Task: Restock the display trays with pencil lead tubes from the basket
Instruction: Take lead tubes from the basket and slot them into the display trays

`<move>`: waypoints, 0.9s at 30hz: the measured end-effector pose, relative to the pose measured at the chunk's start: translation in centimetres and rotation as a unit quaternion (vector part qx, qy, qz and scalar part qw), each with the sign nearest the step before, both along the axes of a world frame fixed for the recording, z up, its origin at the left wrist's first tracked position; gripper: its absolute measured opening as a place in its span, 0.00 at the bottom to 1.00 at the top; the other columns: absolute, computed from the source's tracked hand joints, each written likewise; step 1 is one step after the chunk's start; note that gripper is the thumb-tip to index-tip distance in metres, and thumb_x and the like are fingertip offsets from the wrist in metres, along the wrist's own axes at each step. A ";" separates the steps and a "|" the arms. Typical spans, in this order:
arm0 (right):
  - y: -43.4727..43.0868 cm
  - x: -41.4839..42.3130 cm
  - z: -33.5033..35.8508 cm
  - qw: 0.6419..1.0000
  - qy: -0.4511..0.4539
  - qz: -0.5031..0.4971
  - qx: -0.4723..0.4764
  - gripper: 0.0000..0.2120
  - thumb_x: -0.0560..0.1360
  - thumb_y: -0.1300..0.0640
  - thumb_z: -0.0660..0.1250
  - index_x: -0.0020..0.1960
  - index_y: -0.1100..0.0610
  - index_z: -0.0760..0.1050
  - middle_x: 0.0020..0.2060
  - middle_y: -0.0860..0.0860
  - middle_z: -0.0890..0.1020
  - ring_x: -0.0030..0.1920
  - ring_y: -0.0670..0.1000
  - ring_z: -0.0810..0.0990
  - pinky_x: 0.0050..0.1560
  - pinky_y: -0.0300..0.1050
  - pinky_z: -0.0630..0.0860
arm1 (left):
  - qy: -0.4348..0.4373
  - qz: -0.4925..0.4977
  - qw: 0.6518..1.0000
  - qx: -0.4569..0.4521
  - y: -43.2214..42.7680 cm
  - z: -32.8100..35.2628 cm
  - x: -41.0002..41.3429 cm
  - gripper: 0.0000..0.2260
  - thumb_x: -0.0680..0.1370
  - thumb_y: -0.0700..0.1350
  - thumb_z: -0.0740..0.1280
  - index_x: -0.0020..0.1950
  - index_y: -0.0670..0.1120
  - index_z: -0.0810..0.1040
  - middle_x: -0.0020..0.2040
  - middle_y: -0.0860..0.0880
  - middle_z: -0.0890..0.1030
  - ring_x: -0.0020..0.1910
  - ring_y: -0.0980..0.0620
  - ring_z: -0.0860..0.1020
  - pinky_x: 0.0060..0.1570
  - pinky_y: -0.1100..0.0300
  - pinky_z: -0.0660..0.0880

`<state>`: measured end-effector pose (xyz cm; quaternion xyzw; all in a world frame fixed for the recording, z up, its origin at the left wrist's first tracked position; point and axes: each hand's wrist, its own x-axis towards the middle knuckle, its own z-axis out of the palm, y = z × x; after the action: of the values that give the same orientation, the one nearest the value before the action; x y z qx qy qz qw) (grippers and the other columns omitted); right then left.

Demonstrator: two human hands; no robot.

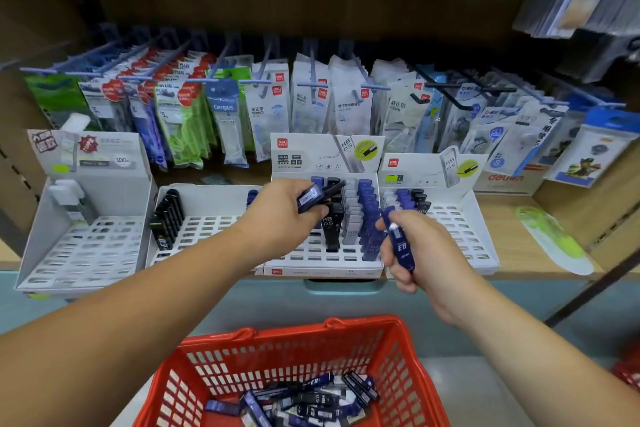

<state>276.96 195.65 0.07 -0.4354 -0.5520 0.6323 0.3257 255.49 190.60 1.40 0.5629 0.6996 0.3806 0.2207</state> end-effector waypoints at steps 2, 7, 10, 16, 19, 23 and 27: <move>-0.2 -0.1 -0.1 1.000 0.000 0.008 0.002 0.08 0.81 0.57 0.57 0.52 0.60 0.73 0.31 0.59 0.76 0.23 0.52 0.63 0.29 0.44 0.56 | 0.004 -0.008 1.000 -0.002 0.1 0.0 0.2 0.11 0.80 0.44 0.72 0.38 0.48 0.77 0.22 0.59 0.71 0.21 0.58 0.68 0.23 0.70 0.62; -0.6 0.0 0.3 0.999 -0.014 0.003 0.030 0.03 0.82 0.64 0.61 0.52 0.59 0.73 0.33 0.60 0.81 0.24 0.53 0.68 0.27 0.44 0.61 | 0.040 -0.034 0.999 -0.012 0.4 0.4 0.8 0.14 0.79 0.43 0.73 0.35 0.53 0.76 0.23 0.59 0.72 0.22 0.60 0.70 0.24 0.70 0.63; -0.8 0.3 0.5 0.999 -0.023 0.017 0.042 0.05 0.82 0.63 0.65 0.57 0.60 0.75 0.39 0.62 0.85 0.27 0.56 0.75 0.26 0.44 0.69 | 0.080 -0.036 0.996 -0.022 0.5 0.5 0.6 0.15 0.79 0.43 0.73 0.34 0.54 0.75 0.25 0.57 0.73 0.23 0.60 0.70 0.25 0.69 0.64; -0.8 0.7 0.4 0.998 -0.032 0.007 0.058 0.06 0.82 0.62 0.66 0.58 0.58 0.75 0.41 0.59 0.87 0.24 0.55 0.73 0.25 0.43 0.68 | 0.056 -0.028 0.998 -0.006 0.8 -0.2 1.5 0.11 0.78 0.43 0.73 0.37 0.52 0.78 0.29 0.55 0.75 0.26 0.59 0.72 0.27 0.67 0.66; -0.7 0.7 0.5 0.997 -0.027 -0.024 0.067 0.05 0.82 0.62 0.66 0.57 0.58 0.77 0.39 0.59 0.87 0.23 0.53 0.71 0.25 0.43 0.67 | 0.074 -0.031 0.997 0.006 1.3 -0.4 2.2 0.07 0.78 0.43 0.73 0.41 0.49 0.80 0.32 0.53 0.77 0.31 0.55 0.73 0.32 0.62 0.69; -0.7 0.7 0.5 0.997 -0.018 -0.034 0.070 0.05 0.82 0.62 0.66 0.56 0.59 0.78 0.39 0.59 0.87 0.23 0.53 0.71 0.26 0.43 0.67 | 0.053 -0.030 0.998 0.008 1.2 -0.5 1.8 0.08 0.78 0.42 0.73 0.40 0.50 0.80 0.31 0.54 0.77 0.28 0.59 0.73 0.27 0.69 0.67; -0.9 0.6 0.3 0.998 -0.024 -0.024 0.061 0.06 0.82 0.62 0.66 0.59 0.59 0.77 0.40 0.59 0.86 0.22 0.52 0.72 0.25 0.42 0.67 | 0.036 -0.044 0.998 0.011 0.6 -0.3 0.8 0.04 0.77 0.42 0.75 0.44 0.48 0.83 0.38 0.49 0.82 0.33 0.54 0.77 0.29 0.69 0.72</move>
<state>277.57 194.80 0.34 -0.4434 -0.5865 0.5785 0.3533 256.34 191.24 1.13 0.6090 0.6776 0.3572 0.2059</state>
